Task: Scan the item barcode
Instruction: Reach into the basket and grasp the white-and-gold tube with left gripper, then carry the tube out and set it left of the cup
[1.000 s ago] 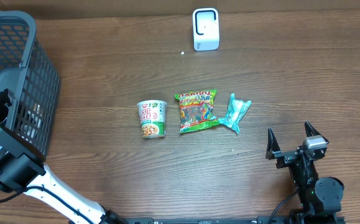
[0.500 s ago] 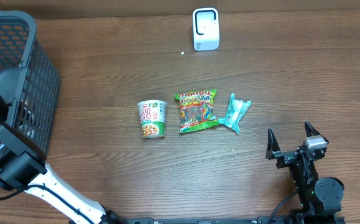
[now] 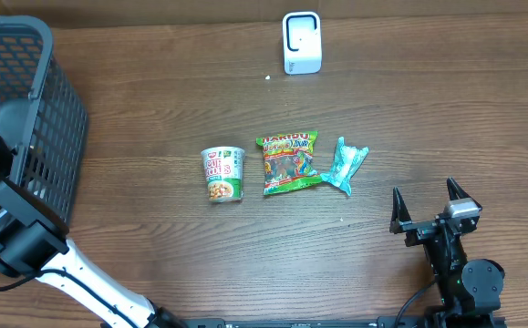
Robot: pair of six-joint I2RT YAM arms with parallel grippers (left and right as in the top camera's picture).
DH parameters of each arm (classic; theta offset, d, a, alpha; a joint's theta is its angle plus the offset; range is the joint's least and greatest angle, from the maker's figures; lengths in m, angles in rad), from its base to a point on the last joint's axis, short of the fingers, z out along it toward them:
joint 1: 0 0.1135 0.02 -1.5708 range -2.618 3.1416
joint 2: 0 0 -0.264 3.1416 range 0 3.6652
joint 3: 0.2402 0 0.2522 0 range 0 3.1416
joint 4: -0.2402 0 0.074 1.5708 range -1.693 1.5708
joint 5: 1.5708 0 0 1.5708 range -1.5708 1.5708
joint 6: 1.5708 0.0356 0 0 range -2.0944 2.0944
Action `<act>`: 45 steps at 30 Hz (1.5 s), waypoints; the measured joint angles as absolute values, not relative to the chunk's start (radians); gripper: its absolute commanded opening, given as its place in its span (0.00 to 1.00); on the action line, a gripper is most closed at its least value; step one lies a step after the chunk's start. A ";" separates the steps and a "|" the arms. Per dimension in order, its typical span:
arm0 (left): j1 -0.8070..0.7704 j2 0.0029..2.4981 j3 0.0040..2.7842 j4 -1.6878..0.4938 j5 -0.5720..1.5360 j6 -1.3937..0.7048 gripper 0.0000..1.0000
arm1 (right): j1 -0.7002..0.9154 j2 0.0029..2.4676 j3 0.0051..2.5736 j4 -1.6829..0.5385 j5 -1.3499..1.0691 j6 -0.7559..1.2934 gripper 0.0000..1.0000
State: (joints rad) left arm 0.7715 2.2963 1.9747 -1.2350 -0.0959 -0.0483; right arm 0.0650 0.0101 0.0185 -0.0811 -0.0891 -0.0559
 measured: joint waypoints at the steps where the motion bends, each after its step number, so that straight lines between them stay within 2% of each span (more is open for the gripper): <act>1: 0.772 2.299 1.975 -1.234 -0.099 -0.045 0.70 | 0.065 0.010 0.019 -0.081 -0.089 -0.056 1.00; 3: 0.772 2.305 1.975 -1.232 -0.102 -0.042 0.68 | 0.065 0.010 0.019 -0.081 -0.089 -0.056 1.00; 5: 0.772 2.313 1.975 -1.232 -0.105 -0.041 0.59 | 0.065 0.010 0.019 -0.081 -0.089 -0.056 1.00; 6: 0.772 2.316 1.975 -1.231 -0.107 -0.037 0.48 | 0.065 0.010 0.019 -0.081 -0.089 -0.056 1.00; 9: 0.772 2.318 1.975 -1.228 -0.113 -0.026 0.04 | 0.065 0.010 0.019 -0.082 -0.089 -0.056 1.00; 15: 0.772 2.318 2.016 -1.266 -0.114 -0.019 0.04 | 0.065 0.010 0.019 -0.081 -0.089 -0.056 1.00; 19: 0.772 2.350 2.097 -1.374 -0.067 -0.020 0.04 | 0.065 0.010 0.019 -0.081 -0.089 -0.056 1.00; 23: 0.772 2.394 2.277 -1.509 -0.010 -0.023 0.04 | 0.065 0.010 0.019 -0.081 -0.089 -0.056 1.00; 27: 0.767 2.402 2.574 -1.668 0.035 -0.036 0.04 | 0.065 0.010 0.019 -0.081 -0.089 -0.056 1.00; 31: 0.741 2.377 2.817 -1.683 0.059 -0.053 0.04 | 0.065 0.010 0.019 -0.081 -0.089 -0.055 1.00; 37: 0.659 2.276 3.002 -1.685 0.084 -0.057 0.04 | 0.065 0.010 0.019 -0.081 -0.089 -0.056 1.00; 45: 0.529 2.041 3.040 -1.694 0.099 -0.052 0.04 | 0.065 0.010 0.019 -0.081 -0.089 -0.056 1.00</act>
